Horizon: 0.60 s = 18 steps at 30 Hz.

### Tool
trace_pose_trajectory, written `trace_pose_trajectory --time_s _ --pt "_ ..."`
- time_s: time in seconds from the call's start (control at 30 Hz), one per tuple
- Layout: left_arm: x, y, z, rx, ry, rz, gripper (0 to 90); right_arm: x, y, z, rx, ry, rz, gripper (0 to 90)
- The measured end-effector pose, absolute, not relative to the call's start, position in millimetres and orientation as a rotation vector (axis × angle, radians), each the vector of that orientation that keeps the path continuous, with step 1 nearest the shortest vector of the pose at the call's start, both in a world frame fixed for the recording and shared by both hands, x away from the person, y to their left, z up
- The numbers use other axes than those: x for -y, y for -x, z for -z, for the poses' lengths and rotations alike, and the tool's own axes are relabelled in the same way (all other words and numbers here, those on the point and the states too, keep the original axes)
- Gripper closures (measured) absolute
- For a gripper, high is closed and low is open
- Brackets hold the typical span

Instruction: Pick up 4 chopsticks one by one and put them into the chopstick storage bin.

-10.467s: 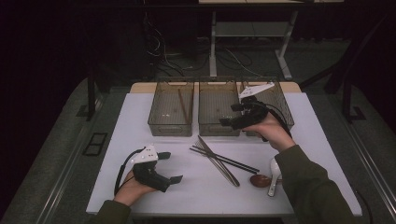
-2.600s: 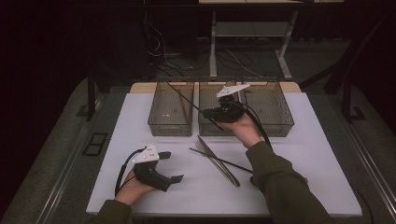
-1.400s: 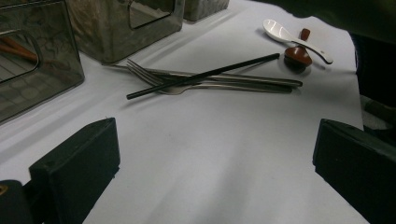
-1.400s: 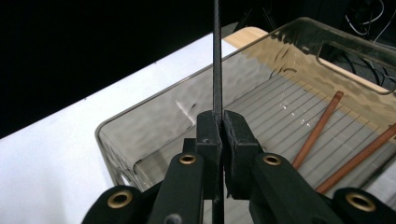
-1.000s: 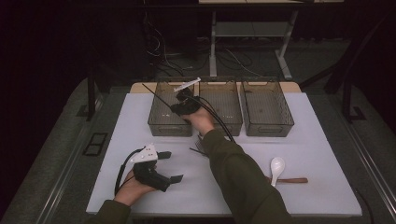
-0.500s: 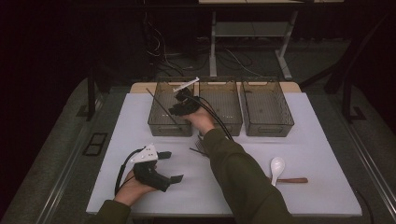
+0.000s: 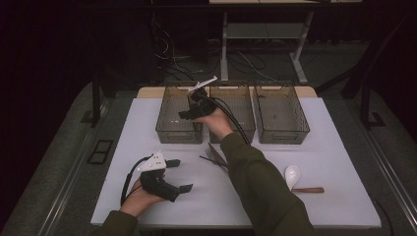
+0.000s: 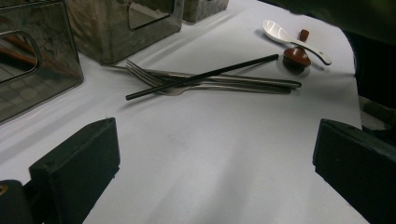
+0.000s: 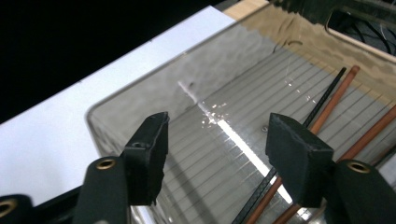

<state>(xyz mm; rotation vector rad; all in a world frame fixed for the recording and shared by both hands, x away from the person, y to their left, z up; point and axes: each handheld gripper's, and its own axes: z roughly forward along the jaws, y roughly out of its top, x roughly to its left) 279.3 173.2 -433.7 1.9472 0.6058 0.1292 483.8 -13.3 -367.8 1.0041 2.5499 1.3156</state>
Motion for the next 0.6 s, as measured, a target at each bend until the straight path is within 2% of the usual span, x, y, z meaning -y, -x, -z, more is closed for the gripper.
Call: trace_pose_trajectory --time_s 0.33,0.6 --pt "-172 -279 434 -0.609 -1.952 -0.130 0.0 40 -468 338 -2.548 -0.911 -1.361 31.4" --pt "-172 -280 435 -0.602 -1.964 -0.136 0.0 70 -451 329 -2.557 -0.841 -1.385 28.9"
